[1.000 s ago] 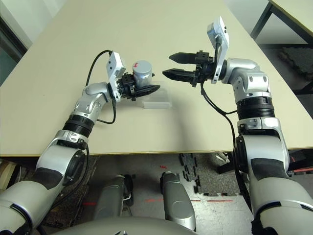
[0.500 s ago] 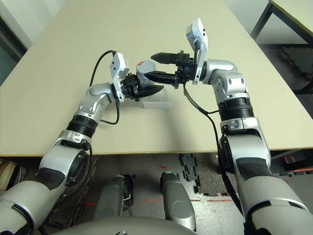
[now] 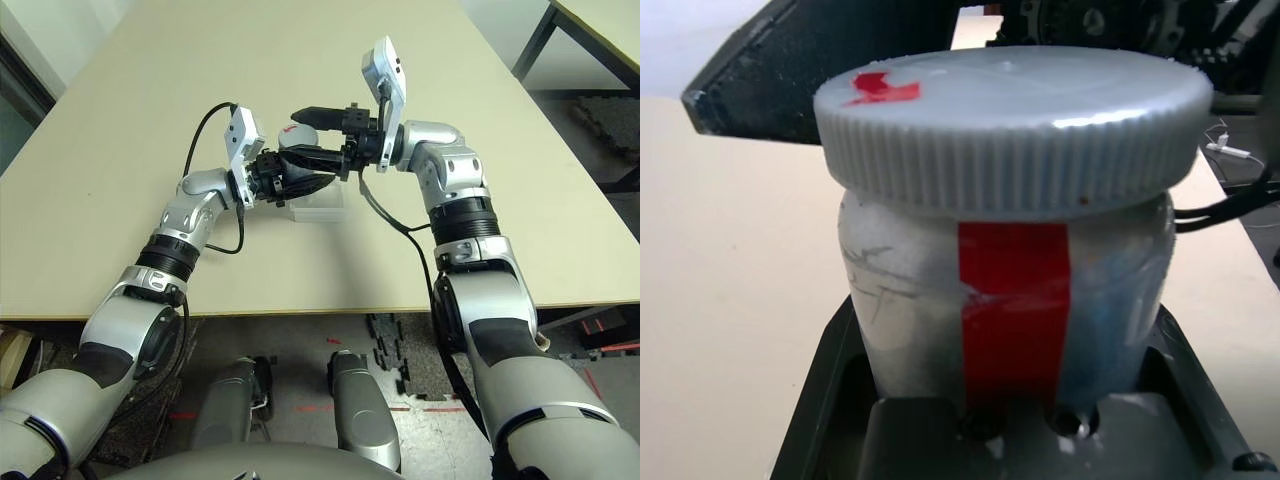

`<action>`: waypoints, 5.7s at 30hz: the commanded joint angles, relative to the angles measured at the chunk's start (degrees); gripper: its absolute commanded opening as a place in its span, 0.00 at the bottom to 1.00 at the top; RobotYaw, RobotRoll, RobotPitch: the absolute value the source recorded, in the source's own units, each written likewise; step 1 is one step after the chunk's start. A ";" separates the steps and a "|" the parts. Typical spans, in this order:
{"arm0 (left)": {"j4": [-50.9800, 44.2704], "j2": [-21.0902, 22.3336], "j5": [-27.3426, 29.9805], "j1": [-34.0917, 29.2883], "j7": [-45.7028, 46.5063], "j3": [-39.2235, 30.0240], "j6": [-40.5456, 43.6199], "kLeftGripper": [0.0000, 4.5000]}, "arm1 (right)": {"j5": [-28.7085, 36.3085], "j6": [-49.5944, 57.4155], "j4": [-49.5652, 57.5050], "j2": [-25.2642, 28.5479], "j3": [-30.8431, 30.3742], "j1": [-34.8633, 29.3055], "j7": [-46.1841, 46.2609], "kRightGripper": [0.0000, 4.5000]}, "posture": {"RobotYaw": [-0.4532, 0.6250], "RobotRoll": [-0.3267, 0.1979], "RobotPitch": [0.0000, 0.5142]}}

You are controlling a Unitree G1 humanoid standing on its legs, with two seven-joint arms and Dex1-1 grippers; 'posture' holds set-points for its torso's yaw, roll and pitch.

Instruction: Pour the medicine from the bottle into the box.

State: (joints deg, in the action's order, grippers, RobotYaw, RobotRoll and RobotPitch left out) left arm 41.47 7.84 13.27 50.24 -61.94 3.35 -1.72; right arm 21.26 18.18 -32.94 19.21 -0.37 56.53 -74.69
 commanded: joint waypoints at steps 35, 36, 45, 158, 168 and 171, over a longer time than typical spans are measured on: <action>-1.44 0.36 0.04 -0.78 -0.65 0.51 0.79 0.58 | -0.93 -1.16 -5.01 4.83 1.26 0.98 2.76 1.00 | 0.22 0.62 0.29; -1.35 0.34 0.04 -0.74 -0.63 0.51 0.78 0.58 | -0.62 -0.76 -4.65 5.35 1.35 0.73 2.40 1.00 | 0.22 0.62 0.29; -0.51 0.36 -0.07 -0.24 -0.44 0.23 0.46 0.58 | 1.04 1.85 -1.43 8.22 1.21 -1.62 -0.34 1.00 | 0.22 0.62 0.29; 32.79 8.21 -67.95 31.03 64.85 40.02 -28.66 0.58 | -0.16 2.61 18.06 19.50 4.53 -27.95 10.43 1.00 | 0.21 0.62 0.27; 29.19 7.30 -34.86 22.20 33.53 11.45 -17.80 0.58 | -1.70 0.56 17.12 20.18 3.20 -27.89 8.95 1.00 | 0.22 0.62 0.27; 26.67 6.46 -25.97 19.05 29.13 3.64 -11.92 0.58 | -1.93 -0.06 16.75 20.14 2.78 -27.59 8.54 1.00 | 0.22 0.62 0.27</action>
State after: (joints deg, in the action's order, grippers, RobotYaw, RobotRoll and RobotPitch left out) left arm 69.95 14.58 -17.61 70.33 -30.37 10.29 -16.84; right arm 19.97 18.93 -15.92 39.02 2.95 28.82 -65.70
